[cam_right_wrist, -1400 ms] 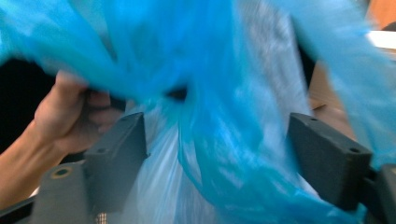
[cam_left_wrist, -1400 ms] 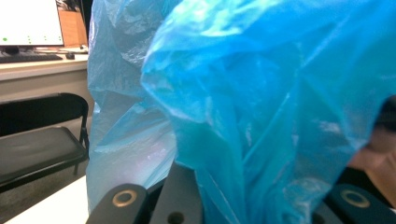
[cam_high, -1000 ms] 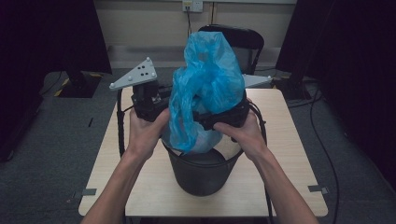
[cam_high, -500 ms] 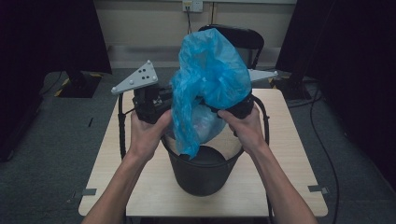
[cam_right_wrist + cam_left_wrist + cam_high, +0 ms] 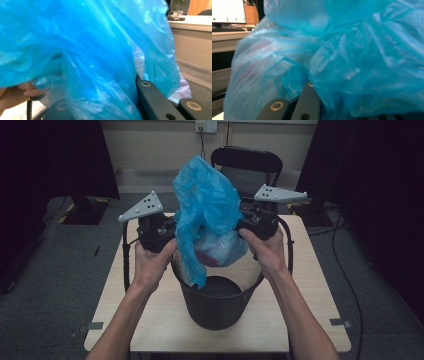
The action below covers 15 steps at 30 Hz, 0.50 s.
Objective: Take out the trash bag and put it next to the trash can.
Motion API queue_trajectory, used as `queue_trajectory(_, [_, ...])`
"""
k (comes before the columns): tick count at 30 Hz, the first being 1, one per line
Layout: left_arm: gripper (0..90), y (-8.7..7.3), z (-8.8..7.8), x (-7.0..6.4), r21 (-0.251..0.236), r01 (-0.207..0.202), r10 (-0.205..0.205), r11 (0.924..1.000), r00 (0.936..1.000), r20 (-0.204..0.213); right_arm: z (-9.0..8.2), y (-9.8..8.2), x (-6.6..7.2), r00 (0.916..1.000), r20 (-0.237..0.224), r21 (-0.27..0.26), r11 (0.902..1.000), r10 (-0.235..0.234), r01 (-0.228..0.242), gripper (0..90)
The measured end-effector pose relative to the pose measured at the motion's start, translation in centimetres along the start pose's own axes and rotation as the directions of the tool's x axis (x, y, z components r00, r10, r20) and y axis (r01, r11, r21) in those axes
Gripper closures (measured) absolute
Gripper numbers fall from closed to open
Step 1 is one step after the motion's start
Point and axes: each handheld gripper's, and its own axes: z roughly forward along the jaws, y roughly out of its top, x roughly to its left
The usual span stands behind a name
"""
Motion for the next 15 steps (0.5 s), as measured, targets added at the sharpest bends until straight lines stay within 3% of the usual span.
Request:
queue_trajectory(7, [80.9, -0.24, 0.09, -0.06, -0.018, 0.004, -0.004, 0.9998, 1.0000, -0.007, -0.05, 0.91, -0.14, 1.0000, 0.008, -0.016, 0.9998, -0.006, 0.007, 84.6])
queue_trajectory(11, [70.2, -0.06, -0.15, -0.30, -0.024, 0.008, -0.008, 0.9997, 0.9997, -0.023, -0.17, 1.02, -0.40, 0.9996, 0.027, -0.021, 0.9997, -0.010, 0.011, 84.6])
queue_trajectory(15, [53.6, 0.18, -0.42, -0.57, -0.030, -0.010, 0.008, 0.9995, 0.9984, -0.056, -0.16, 1.09, -1.03, 0.9997, 0.023, -0.042, 0.9990, 0.012, -0.011, 84.5])
